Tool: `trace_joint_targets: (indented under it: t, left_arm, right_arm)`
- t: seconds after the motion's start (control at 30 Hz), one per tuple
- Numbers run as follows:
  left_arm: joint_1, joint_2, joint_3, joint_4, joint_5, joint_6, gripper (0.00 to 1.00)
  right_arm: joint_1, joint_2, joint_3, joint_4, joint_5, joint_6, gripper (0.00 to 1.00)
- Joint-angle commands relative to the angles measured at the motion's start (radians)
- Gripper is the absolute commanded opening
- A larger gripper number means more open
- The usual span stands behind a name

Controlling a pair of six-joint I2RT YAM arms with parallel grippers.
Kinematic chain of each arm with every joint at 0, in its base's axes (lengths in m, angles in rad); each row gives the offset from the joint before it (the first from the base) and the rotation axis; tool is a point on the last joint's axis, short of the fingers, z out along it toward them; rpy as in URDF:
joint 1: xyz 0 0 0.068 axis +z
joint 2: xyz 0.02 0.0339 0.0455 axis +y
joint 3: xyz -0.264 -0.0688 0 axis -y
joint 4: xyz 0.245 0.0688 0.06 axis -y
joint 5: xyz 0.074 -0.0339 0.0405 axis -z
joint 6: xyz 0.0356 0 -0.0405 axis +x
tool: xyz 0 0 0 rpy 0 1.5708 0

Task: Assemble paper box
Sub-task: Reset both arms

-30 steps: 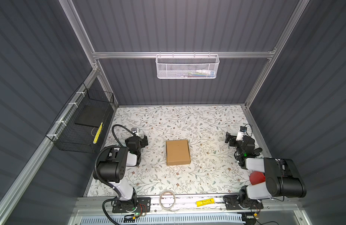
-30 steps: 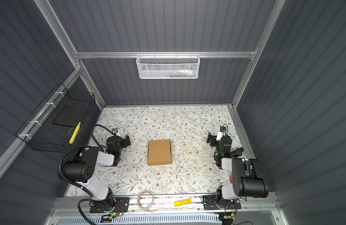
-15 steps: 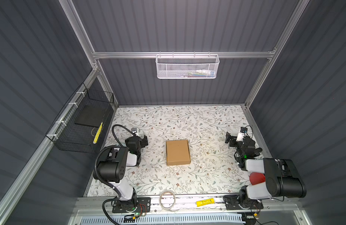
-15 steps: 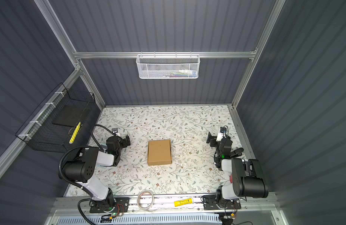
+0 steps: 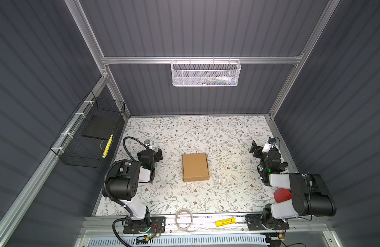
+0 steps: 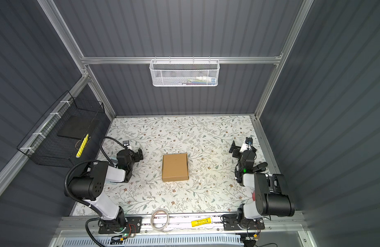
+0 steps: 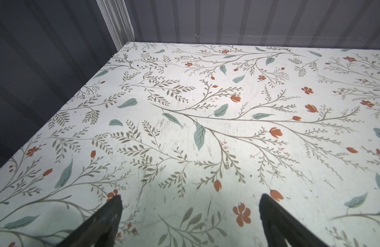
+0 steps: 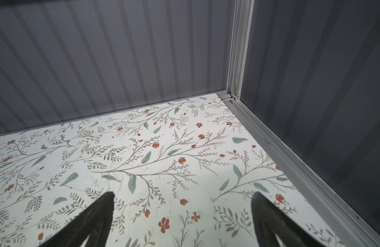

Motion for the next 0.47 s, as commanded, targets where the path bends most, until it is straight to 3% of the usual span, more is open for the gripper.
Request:
trace_joint_targets:
  t: [0.0, 0.43]
  left_arm:
    - [0.006, 0.012, 0.013, 0.006, 0.002, 0.016, 1.0]
    - [0.006, 0.012, 0.013, 0.007, 0.002, 0.016, 1.0]
  right_arm:
    - [0.003, -0.001, -0.004, -0.053, -0.007, -0.014, 0.99]
    - [0.004, 0.007, 0.017, -0.085, -0.035, -0.023, 0.99]
